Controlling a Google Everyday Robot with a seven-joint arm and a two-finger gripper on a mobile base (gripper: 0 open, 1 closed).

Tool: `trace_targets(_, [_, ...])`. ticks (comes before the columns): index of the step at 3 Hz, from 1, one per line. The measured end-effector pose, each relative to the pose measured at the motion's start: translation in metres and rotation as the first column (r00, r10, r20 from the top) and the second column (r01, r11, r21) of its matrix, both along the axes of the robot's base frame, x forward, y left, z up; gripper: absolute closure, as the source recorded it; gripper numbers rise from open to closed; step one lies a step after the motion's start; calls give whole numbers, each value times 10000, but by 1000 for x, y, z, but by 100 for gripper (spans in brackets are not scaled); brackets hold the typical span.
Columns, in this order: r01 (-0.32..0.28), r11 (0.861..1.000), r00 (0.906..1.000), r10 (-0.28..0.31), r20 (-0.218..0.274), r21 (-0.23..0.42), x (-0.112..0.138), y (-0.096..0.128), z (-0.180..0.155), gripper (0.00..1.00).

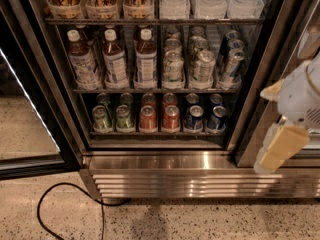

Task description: Pick coke can from bottom shelf of fridge

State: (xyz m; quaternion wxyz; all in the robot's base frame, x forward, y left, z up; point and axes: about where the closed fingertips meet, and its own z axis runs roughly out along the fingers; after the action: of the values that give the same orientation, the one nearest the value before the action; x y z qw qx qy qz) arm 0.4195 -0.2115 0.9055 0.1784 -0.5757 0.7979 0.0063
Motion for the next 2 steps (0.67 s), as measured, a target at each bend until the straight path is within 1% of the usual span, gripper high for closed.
trace_targets(1, [488, 9963, 9986, -472, -254, 701, -17, 5, -66, 0])
trace_targets(2, [746, 9828, 9965, -673, -489, 1692, -38, 19, -134, 0])
